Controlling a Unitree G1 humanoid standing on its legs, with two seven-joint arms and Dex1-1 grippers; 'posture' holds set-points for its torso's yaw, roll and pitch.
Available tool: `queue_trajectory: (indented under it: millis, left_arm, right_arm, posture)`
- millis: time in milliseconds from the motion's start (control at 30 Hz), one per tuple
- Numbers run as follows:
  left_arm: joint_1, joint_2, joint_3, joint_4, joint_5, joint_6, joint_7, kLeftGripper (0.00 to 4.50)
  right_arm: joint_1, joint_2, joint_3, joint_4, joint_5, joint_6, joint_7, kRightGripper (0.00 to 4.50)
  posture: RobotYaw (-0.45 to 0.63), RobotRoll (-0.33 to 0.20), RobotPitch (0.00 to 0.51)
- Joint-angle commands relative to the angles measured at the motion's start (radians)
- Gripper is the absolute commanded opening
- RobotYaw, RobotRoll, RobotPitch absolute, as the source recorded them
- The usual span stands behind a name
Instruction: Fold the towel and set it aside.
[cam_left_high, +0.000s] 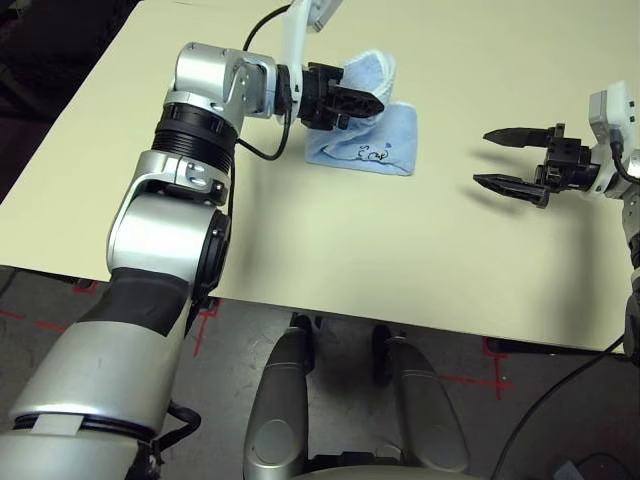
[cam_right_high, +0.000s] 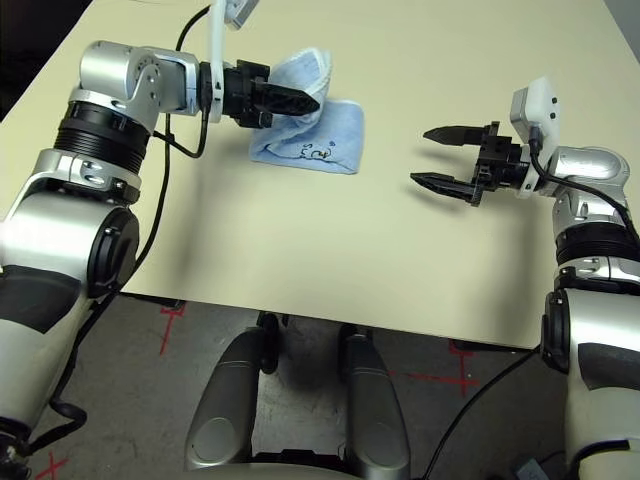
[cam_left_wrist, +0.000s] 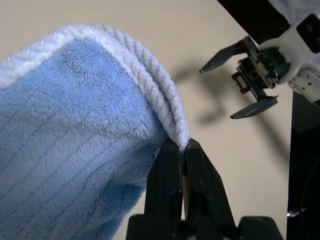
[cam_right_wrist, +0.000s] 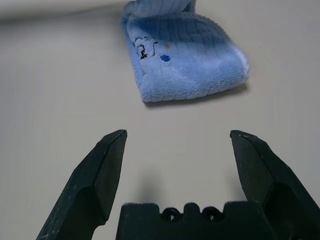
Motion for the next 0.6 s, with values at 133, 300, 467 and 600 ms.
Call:
queue_trajectory:
  millis: [133, 300, 467, 600]
  left_arm:
    - [0.001, -0.057, -0.047, 0.002, 0.036, -0.027, -0.032, 0.03]
    - [0.002, -0.087, -0.054, 0.006, 0.042, -0.027, -0.029, 0.03]
    - [0.006, -0.098, -0.062, 0.033, 0.063, -0.052, -0.025, 0.03]
    - [0.009, -0.094, -0.074, 0.052, 0.089, -0.072, -0.032, 1.11]
  right_arm:
    - [0.021, -0.016, -0.013, -0.019, 0.008, 0.008, -0.007, 4.5]
    - [0.026, -0.017, -0.013, -0.028, 0.01, 0.013, -0.008, 4.5]
    - [0.029, -0.017, -0.011, -0.038, 0.012, 0.016, -0.01, 4.5]
    - [0.032, -0.013, -0.009, -0.052, 0.014, 0.02, -0.014, 4.5]
  posture:
    - [0.08, 0.0, 0.275]
    - [0.07, 0.0, 0.275]
    - [0.07, 0.0, 0.275]
    - [0.07, 0.0, 0.275]
